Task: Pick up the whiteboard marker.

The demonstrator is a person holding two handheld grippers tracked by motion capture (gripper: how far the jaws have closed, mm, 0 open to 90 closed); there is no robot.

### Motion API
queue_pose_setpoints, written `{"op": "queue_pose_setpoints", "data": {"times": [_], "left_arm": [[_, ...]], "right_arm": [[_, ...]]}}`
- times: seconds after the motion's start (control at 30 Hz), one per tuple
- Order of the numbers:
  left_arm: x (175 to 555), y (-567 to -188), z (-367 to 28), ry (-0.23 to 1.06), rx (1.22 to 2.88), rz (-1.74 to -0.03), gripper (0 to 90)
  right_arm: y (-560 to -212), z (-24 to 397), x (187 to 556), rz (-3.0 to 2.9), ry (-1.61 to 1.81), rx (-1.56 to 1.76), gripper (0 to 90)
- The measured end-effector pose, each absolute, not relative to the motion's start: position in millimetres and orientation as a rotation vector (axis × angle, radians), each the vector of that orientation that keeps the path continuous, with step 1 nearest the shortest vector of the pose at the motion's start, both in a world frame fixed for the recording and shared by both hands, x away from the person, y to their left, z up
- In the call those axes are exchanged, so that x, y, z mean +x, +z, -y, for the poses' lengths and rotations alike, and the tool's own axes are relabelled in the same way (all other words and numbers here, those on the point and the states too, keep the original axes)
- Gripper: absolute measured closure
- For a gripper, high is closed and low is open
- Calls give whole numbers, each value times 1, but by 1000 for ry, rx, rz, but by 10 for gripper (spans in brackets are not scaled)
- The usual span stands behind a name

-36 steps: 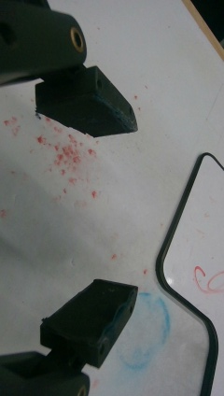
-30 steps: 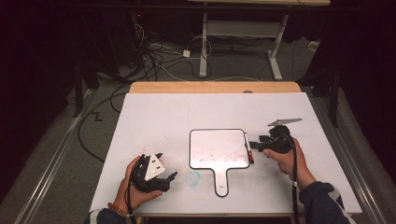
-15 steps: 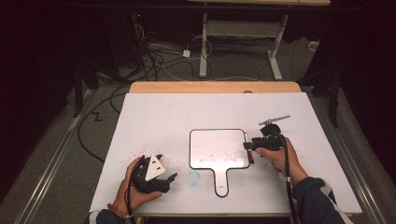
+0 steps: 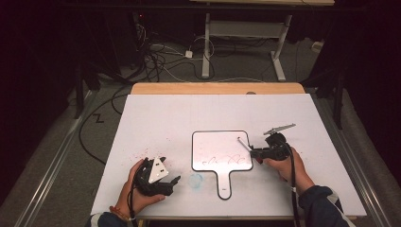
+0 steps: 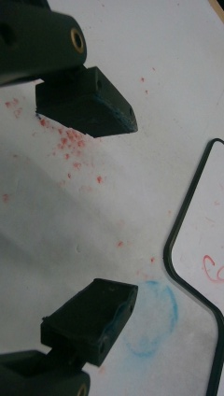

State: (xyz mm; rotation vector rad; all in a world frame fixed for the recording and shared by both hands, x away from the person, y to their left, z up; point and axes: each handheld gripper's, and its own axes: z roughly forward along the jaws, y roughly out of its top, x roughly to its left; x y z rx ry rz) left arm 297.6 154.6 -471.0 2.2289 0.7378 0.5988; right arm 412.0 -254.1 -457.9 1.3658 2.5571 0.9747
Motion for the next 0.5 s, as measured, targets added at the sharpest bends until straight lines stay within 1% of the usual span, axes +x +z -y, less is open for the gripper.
{"op": "queue_pose_setpoints", "data": {"times": [0.13,0.3,0.5], "left_arm": [[298,-470,-153,583,2217,-746,192],[300,-466,-150,564,2180,-766,199],[308,-452,-142,489,2102,-777,222]], "right_arm": [[-455,252,409,-2544,971,1321,815],[-439,251,398,-2496,1057,1234,815],[-422,244,381,-2440,1181,1117,815]]}}
